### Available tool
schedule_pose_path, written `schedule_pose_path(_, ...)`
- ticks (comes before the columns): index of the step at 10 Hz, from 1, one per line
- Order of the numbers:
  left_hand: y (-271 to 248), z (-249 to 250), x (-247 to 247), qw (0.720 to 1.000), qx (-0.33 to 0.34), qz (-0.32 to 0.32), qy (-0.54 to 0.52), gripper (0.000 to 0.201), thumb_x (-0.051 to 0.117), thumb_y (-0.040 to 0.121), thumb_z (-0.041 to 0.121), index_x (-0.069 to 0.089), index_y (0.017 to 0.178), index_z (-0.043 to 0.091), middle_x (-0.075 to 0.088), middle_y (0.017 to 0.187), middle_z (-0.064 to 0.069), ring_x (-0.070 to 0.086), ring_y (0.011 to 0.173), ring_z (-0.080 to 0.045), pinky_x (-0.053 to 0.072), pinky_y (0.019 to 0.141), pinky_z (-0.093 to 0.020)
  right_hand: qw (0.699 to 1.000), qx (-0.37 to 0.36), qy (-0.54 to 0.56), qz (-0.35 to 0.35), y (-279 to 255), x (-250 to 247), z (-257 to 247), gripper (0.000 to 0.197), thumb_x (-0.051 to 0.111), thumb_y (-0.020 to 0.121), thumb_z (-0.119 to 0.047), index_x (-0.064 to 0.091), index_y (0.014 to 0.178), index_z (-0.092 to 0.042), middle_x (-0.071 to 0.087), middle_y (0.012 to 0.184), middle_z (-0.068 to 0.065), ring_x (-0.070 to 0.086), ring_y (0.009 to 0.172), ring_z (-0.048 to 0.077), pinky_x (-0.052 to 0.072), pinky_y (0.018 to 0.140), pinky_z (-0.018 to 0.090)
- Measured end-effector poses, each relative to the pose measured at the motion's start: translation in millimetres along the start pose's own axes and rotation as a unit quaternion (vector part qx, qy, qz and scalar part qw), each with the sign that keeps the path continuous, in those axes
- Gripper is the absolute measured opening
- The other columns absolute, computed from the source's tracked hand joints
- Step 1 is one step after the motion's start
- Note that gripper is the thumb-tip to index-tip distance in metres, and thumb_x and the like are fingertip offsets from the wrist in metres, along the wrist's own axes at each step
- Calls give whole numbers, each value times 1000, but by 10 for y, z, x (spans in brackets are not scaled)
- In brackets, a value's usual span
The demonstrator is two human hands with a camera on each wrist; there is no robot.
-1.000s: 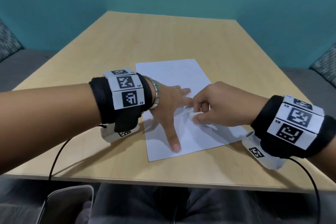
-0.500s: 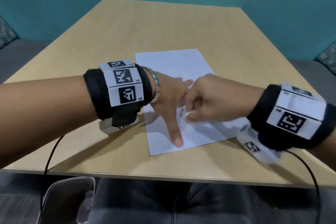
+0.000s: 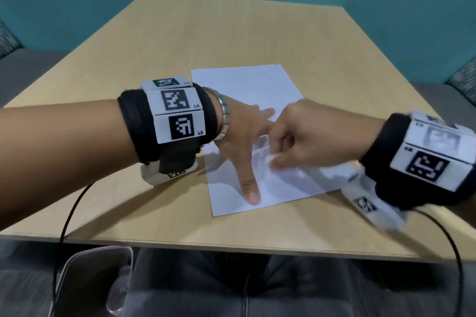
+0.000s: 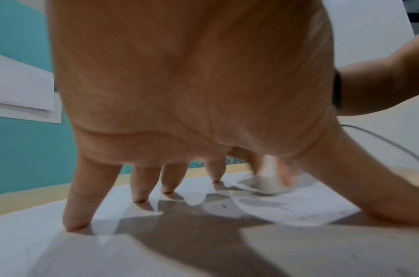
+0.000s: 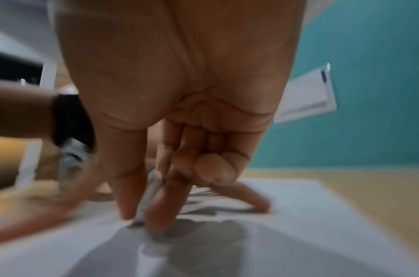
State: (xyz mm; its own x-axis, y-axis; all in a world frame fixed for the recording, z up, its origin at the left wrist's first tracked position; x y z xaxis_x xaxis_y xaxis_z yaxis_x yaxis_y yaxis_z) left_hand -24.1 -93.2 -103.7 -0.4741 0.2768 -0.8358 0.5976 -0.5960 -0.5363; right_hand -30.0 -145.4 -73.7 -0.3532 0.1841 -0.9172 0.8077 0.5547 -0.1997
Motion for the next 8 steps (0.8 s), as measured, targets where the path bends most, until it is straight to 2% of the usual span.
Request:
schedule_pose_path(1,33,-25,17,999,-22,-13,30,90,73,31,87,24,105,86,-4,160,24,-9,149,-14,17,116,-56,1000,11,2,15,-26,-39,54,20,79,77,-22,68,60,-22,62,55,-19,56,55,0,41,53,20)
schedule_pose_path(2,25,-7,40,999,-22,-33,17,61,73,29,88,24,66,88,-3,161,16,-13,149,-18,15,115,-57,997,-29,32,-57,-115,185,-172,17,79,78,-23,71,64,-20,63,58,-15,57,57,0,42,52,15)
schedule_pose_path(3,30,-15,19,999,-23,-16,29,86,71,28,90,27,101,84,5,157,25,0,149,-11,22,114,-54,1000,22,-8,10,-17,-41,101,18,78,77,-20,69,61,-20,63,57,-24,57,57,-1,43,56,20)
schedule_pose_path(4,-5,11,17,999,-30,-26,30,71,74,31,87,31,87,85,2,159,19,8,148,-14,25,114,-53,999,5,23,-27,-49,75,-11,17,79,77,-23,70,63,-22,66,60,-22,58,58,-2,46,56,21)
schedule_pose_path(5,1,2,-14,999,-39,-25,23,72,76,32,85,32,89,86,4,158,18,16,146,-16,27,113,-51,999,-9,7,-53,-71,112,-58,10,79,77,-23,75,69,-18,69,60,-8,58,57,0,46,54,19)
schedule_pose_path(6,-9,-15,-35,997,-51,-23,53,108,76,35,83,21,127,74,5,156,24,23,143,-12,28,112,-45,999,33,-16,14,-9,-123,171,17,78,76,-18,71,61,-18,65,53,-12,55,53,-2,40,52,16)
schedule_pose_path(7,-62,31,-19,998,-54,-40,19,72,79,36,81,25,84,87,-6,160,17,9,148,-14,23,115,-46,998,-10,29,-63,-139,154,-100,17,79,77,-17,70,63,-17,65,54,-10,55,52,0,40,49,12)
schedule_pose_path(8,-19,36,-28,998,-37,-30,47,70,82,46,73,36,98,79,13,160,8,27,143,-17,31,108,-37,999,0,13,-30,-109,73,1,14,79,78,-18,73,66,-15,67,56,-7,57,55,-4,42,52,14)
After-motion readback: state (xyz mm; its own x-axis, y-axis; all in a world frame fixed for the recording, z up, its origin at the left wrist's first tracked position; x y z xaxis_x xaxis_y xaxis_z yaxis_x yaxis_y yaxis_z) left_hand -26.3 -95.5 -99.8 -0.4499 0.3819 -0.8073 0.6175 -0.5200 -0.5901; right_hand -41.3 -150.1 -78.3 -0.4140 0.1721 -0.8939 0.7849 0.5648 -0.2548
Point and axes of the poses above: each hand's wrist, its own y-axis towards the middle knuckle, its own x-axis out of the palm, z = x × y, the point moved 9 cm from there along y, towards the middle knuckle
